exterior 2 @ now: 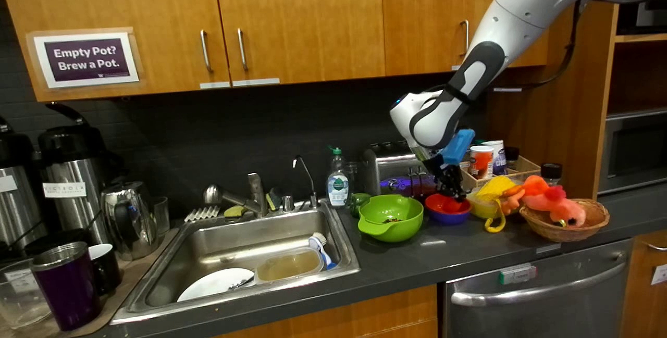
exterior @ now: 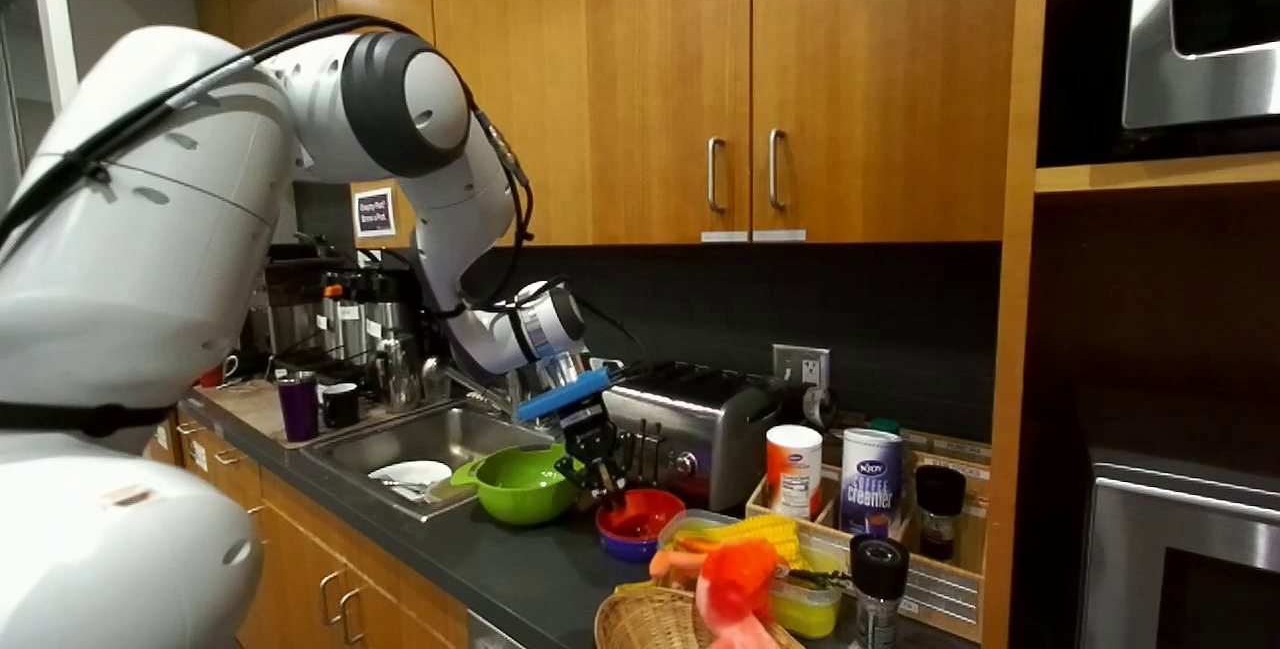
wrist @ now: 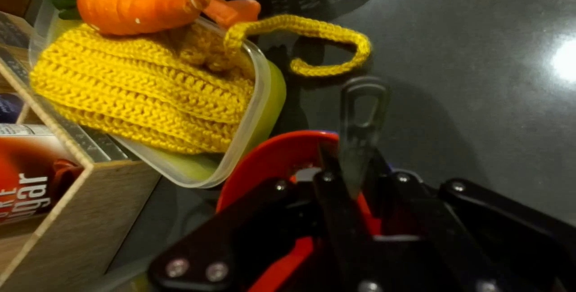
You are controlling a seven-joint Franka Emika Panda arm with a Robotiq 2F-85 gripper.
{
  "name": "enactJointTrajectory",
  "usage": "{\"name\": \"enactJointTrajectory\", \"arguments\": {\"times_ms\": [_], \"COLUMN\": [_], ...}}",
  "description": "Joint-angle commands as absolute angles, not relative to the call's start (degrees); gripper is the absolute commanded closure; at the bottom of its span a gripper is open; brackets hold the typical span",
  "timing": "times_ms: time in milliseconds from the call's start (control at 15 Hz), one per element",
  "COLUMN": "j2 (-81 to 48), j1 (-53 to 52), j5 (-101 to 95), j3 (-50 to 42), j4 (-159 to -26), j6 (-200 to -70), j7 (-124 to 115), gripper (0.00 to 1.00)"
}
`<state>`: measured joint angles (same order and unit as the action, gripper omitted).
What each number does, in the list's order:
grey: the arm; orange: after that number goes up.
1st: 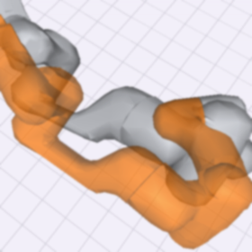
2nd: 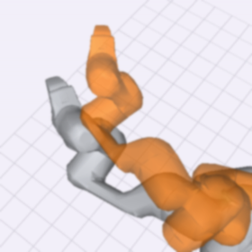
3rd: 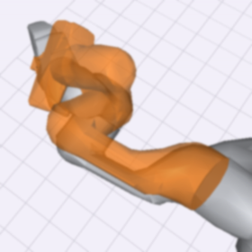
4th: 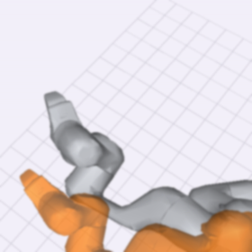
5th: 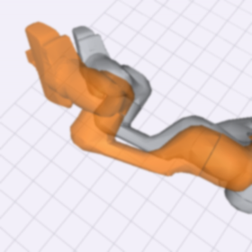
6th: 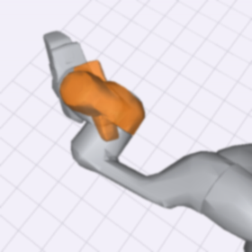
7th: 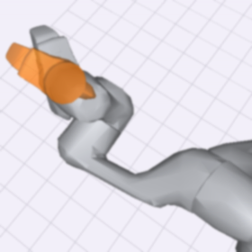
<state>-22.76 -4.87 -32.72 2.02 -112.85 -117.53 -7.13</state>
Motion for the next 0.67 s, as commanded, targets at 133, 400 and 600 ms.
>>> {"name": "enactJointTrajectory", "arguments": {"times_ms": [133, 400, 600], "j2": [-19.38, -18.44, -17.50], "j1": [-2.90, -1.11, -0.48], "j5": [-25.27, -18.52, -16.21], "j3": [1.39, 1.17, 0.56], "j4": [-116.97, -119.25, -120.72], "j6": [-125.86, -131.42, -133.50], "j7": [-4.72, -1.44, -0.12], "gripper": [0.96, 0.96, 0.96]}}
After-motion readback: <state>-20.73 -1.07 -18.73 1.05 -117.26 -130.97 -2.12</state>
